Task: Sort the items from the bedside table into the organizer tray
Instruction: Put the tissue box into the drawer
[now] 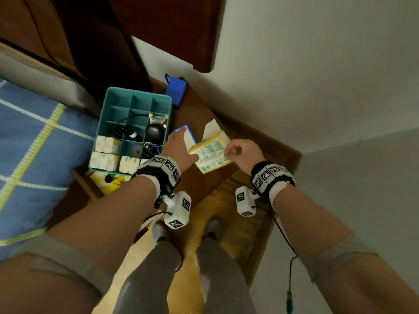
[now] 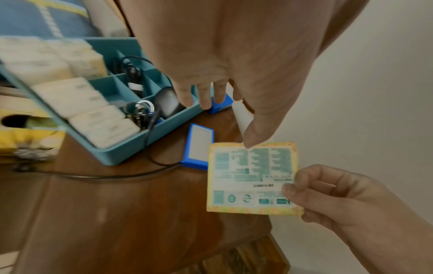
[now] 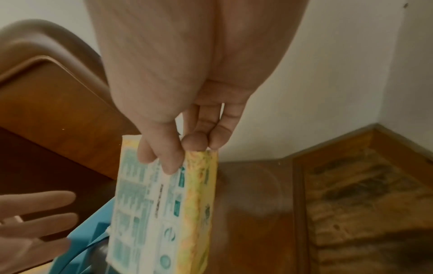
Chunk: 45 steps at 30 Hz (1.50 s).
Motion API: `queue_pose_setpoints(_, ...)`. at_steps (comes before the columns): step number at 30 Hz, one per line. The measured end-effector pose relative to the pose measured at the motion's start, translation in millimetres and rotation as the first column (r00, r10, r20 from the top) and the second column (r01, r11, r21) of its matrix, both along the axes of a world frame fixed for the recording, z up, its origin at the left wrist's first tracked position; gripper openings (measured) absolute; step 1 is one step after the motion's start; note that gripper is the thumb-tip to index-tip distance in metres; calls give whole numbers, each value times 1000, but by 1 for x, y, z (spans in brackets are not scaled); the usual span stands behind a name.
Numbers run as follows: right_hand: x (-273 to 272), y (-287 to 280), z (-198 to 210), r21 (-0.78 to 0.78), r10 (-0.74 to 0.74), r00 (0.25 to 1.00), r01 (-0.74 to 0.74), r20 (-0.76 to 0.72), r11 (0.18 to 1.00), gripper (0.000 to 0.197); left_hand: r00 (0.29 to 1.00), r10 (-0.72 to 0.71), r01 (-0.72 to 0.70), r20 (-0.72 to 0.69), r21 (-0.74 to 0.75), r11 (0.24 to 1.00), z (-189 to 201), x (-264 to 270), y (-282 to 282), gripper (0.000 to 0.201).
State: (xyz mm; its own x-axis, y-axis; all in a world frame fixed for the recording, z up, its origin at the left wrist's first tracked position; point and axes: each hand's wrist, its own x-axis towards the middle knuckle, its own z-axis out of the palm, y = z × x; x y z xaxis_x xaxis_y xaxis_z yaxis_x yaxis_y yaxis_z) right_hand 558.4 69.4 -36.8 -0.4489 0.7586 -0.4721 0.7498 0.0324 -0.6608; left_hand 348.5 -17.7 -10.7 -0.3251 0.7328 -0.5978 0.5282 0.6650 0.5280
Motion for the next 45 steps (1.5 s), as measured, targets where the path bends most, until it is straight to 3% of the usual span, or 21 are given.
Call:
queue_pose_setpoints(4,-14,-40,-2,-248,-118,991,100,-59,964,43,998,-28,32,47,-76,997,-4,-6,-40,98)
queue_pose_setpoints(10,-30,-88,44,-381,-155,973,79,-172,921,59,997,-51,59,58,-147,987,39,-6,-88,76)
queue_pose_setpoints(13,-42,-108,75,-388,-91,966,-10,-240,922,66,997,-50,58,63,-126,990,71,-15,-111,58)
queue_pose_setpoints(15,-51,-120,95,-371,-58,958,-54,-283,927,60,995,-78,85,70,-98,992,88,-26,-125,47)
queue_pose_setpoints(20,-86,-162,138,-350,-114,961,19,-254,937,51,989,-115,119,96,-39,992,128,-62,-165,40)
queue_pose_setpoints(26,-143,-230,174,-320,-185,957,107,-222,941,60,970,-147,144,194,30,989,161,-131,-205,56)
queue_pose_setpoints(28,-163,-251,182,-266,-231,947,169,-223,949,59,977,-31,33,211,-5,999,168,-154,-213,64)
queue_pose_setpoints(30,-180,-266,185,-176,-246,949,212,-199,961,56,916,204,-175,345,-115,978,178,-170,-220,56)
queue_pose_setpoints(31,-187,-273,184,-126,-230,957,209,-175,970,57,837,317,-248,446,-206,947,185,-176,-224,46)
queue_pose_setpoints(33,-199,-285,180,-42,-154,978,150,-137,988,57,699,423,-252,576,-356,900,194,-184,-233,43)
queue_pose_setpoints(35,-209,-294,175,-33,-92,983,88,-157,996,57,641,449,-260,622,-374,890,190,-185,-239,53)
queue_pose_setpoints(39,-211,-303,159,-52,-92,974,83,-205,995,57,712,480,-402,512,-263,877,157,-173,-232,43)
queue_pose_setpoints(41,-203,-303,150,-58,-79,974,68,-213,996,59,826,414,-373,383,-180,910,143,-165,-230,44)
queue_pose_setpoints(43,-191,-303,142,-77,-120,971,106,-206,991,62,901,314,-302,300,-86,949,136,-157,-229,51)
queue_pose_setpoints(45,-170,-300,128,-82,-275,947,265,-167,961,60,925,249,-250,286,-36,968,126,-149,-222,72)
